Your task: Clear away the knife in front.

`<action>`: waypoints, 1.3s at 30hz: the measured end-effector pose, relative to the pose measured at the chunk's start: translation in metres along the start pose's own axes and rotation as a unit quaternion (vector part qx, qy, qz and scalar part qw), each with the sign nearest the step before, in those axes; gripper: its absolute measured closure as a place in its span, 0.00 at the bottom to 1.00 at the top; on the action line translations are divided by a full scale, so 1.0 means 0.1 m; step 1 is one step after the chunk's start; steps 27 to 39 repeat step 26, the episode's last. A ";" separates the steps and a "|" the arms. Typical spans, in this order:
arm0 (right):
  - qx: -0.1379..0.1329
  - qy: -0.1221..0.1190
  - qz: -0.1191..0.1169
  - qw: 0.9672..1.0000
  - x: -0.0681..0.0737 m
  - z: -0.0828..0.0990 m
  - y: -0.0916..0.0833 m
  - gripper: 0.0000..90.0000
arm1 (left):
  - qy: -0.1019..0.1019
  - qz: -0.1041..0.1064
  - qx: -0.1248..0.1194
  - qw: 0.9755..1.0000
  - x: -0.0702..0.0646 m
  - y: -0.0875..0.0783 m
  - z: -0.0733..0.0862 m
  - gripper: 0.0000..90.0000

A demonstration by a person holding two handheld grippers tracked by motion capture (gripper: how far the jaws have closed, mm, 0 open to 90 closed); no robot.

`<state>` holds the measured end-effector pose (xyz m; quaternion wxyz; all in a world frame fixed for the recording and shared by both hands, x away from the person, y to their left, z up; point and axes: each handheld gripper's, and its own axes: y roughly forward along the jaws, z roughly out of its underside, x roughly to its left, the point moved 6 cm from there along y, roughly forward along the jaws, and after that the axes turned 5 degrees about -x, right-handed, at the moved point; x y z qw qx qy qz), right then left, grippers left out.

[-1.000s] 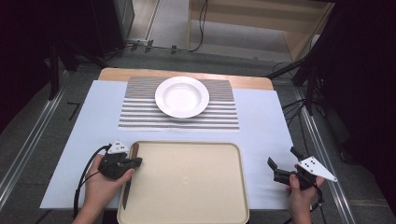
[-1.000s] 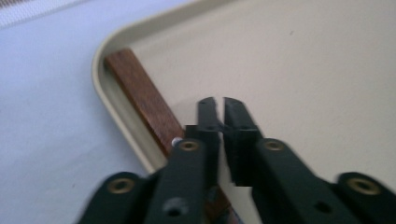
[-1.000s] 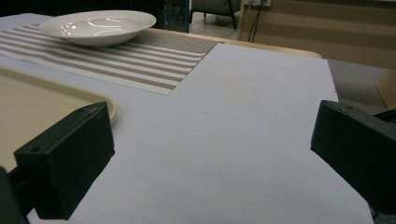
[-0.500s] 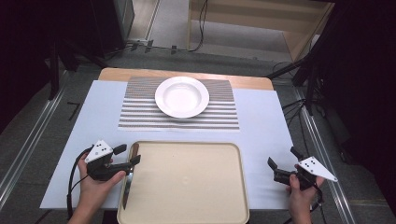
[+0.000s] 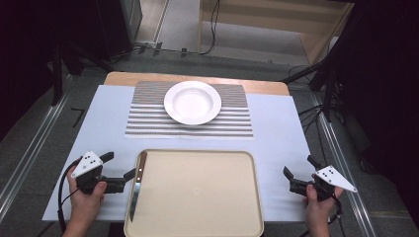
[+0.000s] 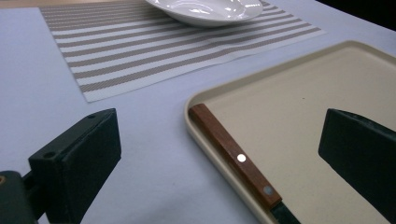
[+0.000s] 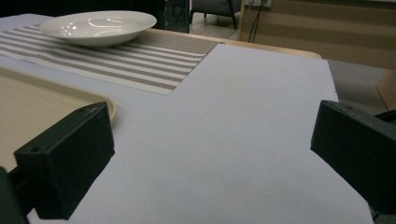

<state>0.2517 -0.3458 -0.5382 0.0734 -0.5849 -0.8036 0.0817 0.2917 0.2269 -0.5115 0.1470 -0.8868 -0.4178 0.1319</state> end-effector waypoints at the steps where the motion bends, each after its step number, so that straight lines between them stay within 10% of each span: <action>1: 0.000 0.000 0.000 1.000 0.00 0.00 0.00 0.00 | 0.001 -0.001 0.001 1.000 0.02 -0.03 0.01 0.00; 25: 0.001 -0.004 -0.001 1.000 0.00 0.00 0.00 0.00 | -0.035 -0.063 -0.052 0.996 0.61 -0.56 0.08 0.00; 39: 0.001 -0.005 -0.001 1.000 0.00 0.00 0.00 0.00 | -0.040 -0.063 -0.054 0.996 0.63 -0.57 0.09 0.00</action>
